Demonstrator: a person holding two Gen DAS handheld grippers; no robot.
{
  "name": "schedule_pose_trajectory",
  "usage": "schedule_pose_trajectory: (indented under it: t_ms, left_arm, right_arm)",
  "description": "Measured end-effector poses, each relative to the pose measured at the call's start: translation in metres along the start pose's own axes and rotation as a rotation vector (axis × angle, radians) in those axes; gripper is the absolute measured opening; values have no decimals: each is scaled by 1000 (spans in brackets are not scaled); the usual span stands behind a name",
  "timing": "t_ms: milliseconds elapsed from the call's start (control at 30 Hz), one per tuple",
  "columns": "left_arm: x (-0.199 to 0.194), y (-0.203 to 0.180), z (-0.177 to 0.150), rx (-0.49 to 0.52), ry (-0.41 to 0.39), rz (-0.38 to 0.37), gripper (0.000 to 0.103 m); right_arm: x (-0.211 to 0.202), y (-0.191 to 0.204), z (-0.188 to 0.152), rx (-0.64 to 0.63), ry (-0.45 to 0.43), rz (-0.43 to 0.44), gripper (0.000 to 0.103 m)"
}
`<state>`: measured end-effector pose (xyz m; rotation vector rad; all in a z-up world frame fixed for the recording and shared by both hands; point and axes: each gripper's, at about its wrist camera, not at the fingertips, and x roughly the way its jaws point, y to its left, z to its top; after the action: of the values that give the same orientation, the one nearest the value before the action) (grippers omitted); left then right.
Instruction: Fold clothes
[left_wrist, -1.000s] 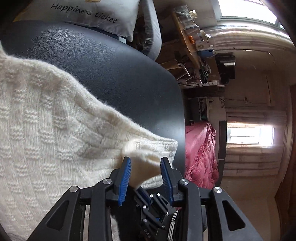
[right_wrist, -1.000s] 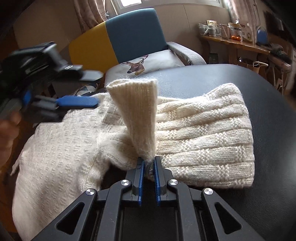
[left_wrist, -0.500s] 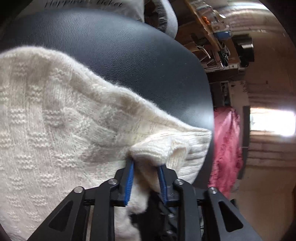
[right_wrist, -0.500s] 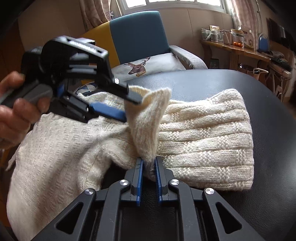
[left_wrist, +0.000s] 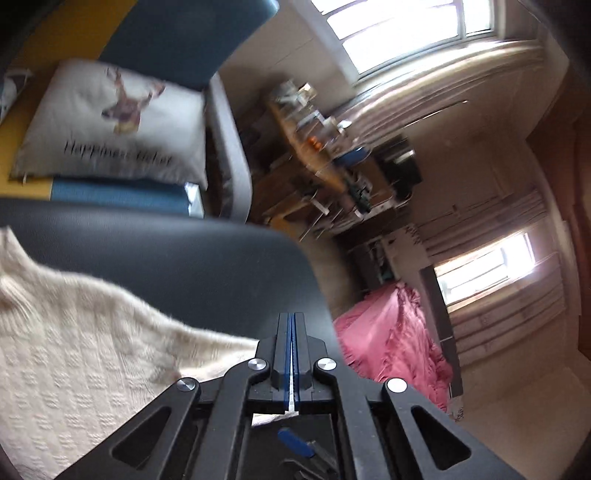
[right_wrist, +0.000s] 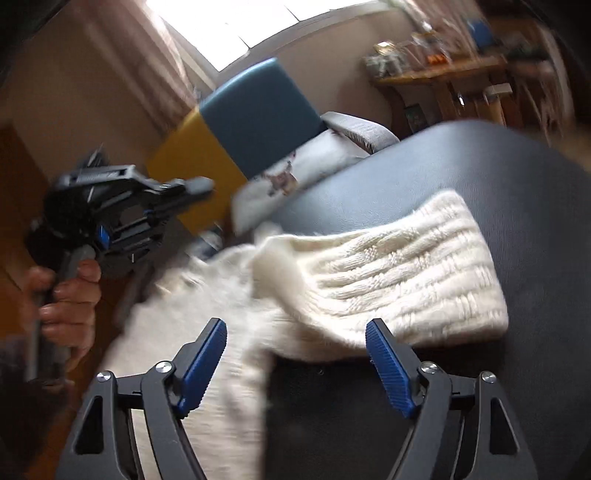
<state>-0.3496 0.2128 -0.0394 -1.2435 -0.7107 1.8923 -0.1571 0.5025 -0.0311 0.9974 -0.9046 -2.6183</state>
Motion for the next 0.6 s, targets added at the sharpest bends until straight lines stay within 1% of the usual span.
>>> schedule_pose_trajectory:
  t_ms: [33,100,133,167,233,333,367,467,533,600]
  left_arm:
    - [-2,3,1,1,28,10,0]
    - [-6,9,4,4,83,31,1]
    - [-3,15,2,-7,122,49,7]
    - [3,25,-3,-32,165,46,12]
    - [21,49,-18,-105,233,33,16]
    - [50,86,-43,-220,327,20,19]
    - [60,96,-50,-253,348,17,20]
    - [79,107,-66,-289,376,1,22]
    - [91,109,-71,-293,394,3,24]
    - [99,108,-85,-279,405,31,24]
  right_arm:
    - [-3,-2,-3,39,1,20,79]
    - [-7,-7,-10,104,12,21,80]
    - [-8,-10,-15,132,14,16,80]
    - [-10,-13,-19,157,12,20,80]
    - [-12,-18,-26,204,6,48,80]
    - [-14,-17,-34,234,2,71,82]
    - [-14,-16,-36,233,6,72,83]
    - [-12,-14,-37,233,20,76,84]
    - [-11,-14,-37,225,22,69,84]
    - [-10,-18,-36,235,21,72,85]
